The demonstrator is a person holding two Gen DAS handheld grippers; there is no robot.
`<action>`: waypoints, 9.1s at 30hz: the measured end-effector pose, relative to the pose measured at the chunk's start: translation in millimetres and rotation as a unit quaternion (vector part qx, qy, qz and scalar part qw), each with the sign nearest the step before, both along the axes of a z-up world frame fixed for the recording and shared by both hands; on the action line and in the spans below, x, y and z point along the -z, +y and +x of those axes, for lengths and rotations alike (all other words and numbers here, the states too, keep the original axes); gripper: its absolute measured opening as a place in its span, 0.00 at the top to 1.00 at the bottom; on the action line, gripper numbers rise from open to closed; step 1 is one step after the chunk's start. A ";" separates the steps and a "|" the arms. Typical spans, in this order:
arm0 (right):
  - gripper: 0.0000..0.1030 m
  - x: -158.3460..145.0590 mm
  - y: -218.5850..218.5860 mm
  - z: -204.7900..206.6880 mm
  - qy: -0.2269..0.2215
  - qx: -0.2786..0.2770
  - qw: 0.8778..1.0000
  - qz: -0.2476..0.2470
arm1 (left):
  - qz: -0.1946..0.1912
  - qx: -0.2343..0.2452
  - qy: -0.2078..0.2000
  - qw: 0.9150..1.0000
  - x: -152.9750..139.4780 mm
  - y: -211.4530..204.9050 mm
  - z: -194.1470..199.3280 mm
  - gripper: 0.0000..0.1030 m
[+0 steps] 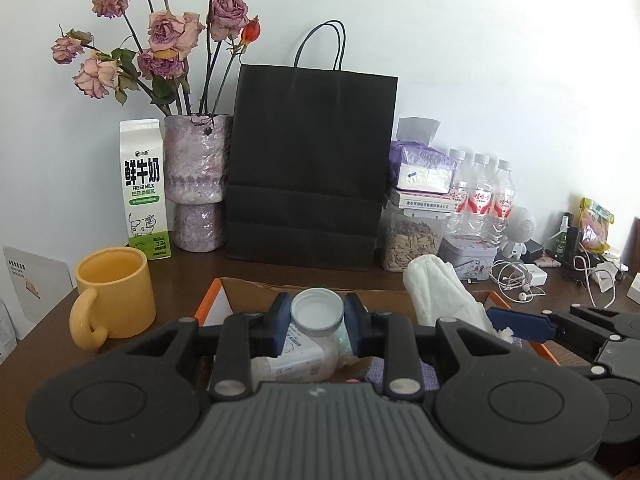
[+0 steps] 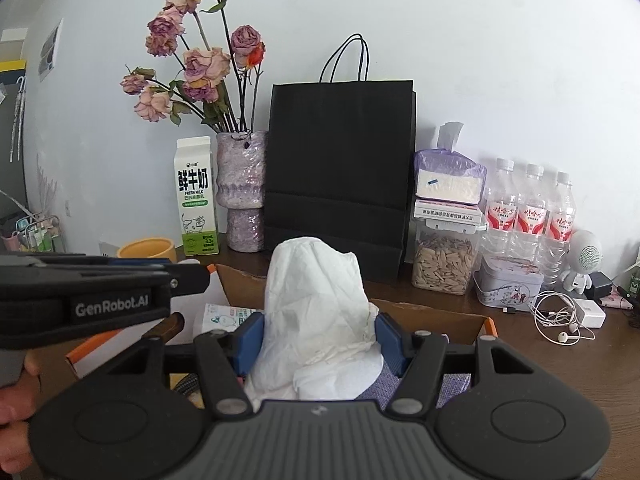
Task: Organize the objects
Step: 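Carry the white tissue and bottle cap into the red box and release both, then withdraw both grippers from the box back over the table, then grasp a white bottle cap with the right gripper while the left gripper grasps the yellow block, then carry the white cap and yellow block into the red box and release both, then withdraw both grippers from the box back over the table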
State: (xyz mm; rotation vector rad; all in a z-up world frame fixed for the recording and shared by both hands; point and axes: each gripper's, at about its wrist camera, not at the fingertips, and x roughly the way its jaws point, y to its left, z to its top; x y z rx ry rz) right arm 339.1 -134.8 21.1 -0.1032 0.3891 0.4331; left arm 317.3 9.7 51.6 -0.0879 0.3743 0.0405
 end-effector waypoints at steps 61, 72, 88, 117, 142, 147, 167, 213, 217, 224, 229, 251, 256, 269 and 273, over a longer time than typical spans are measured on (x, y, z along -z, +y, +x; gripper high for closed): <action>0.00 -4.9 -28.2 -86.7 -0.001 0.013 1.000 0.006 | 0.006 -0.042 -0.002 0.999 -3.2 5.6 -95.1 0.00; 0.00 14.1 -43.6 -125.4 0.027 0.008 1.000 0.001 | 0.018 -0.046 0.025 0.998 14.1 13.1 -128.8 0.00; 0.00 56.0 -62.1 -138.6 0.086 0.017 0.996 -0.027 | 0.043 -0.043 0.095 0.994 53.0 25.1 -144.8 0.00; 0.74 78.4 -48.8 -100.1 0.112 -0.012 0.993 -0.034 | 0.045 -0.007 0.153 0.987 82.6 18.8 -130.1 0.00; 0.74 72.2 -48.6 -111.2 0.082 -0.009 0.996 -0.020 | 0.037 -0.046 0.131 0.990 74.5 28.5 -99.4 0.24; 0.74 72.5 -49.0 -110.3 0.085 -0.009 0.996 -0.019 | 0.030 -0.043 0.135 0.989 77.7 28.7 -91.9 0.36; 0.74 71.9 -48.5 -110.5 0.085 -0.009 0.996 -0.019 | -0.001 -0.014 0.127 0.992 84.3 24.9 -88.4 0.89; 0.74 -4.5 -25.4 -66.0 -0.043 0.021 0.999 0.024 | 0.016 -0.014 -0.021 1.000 1.7 -18.0 -52.6 0.88; 0.74 -6.6 -21.6 -51.4 -0.046 0.028 0.998 0.029 | 0.016 -0.019 -0.023 0.999 0.7 -17.5 -39.5 0.88; 0.74 0.4 -19.9 -26.1 -0.034 0.036 0.998 0.035 | 0.009 -0.027 -0.020 0.999 4.8 -11.6 -15.3 0.88; 0.74 12.8 -24.3 -12.8 -0.025 0.050 0.998 0.030 | 0.013 -0.023 -0.008 1.000 12.9 -7.9 -2.6 0.88; 0.00 24.2 -27.8 -13.8 -0.001 0.059 0.998 0.024 | 0.036 -0.052 -0.015 0.998 20.2 -4.6 -8.2 0.00; 0.00 23.1 -26.6 -16.8 -0.004 0.056 0.998 0.023 | 0.037 -0.047 -0.019 0.998 19.9 -6.5 -11.2 0.00; 0.00 14.8 -29.4 -36.4 -0.021 0.042 0.998 0.028 | 0.023 -0.033 -0.050 0.998 13.5 -2.5 -38.8 0.00; 0.00 14.8 -30.7 -48.2 -0.028 0.037 0.999 0.029 | 0.026 -0.029 -0.052 0.998 15.5 -1.2 -50.1 0.00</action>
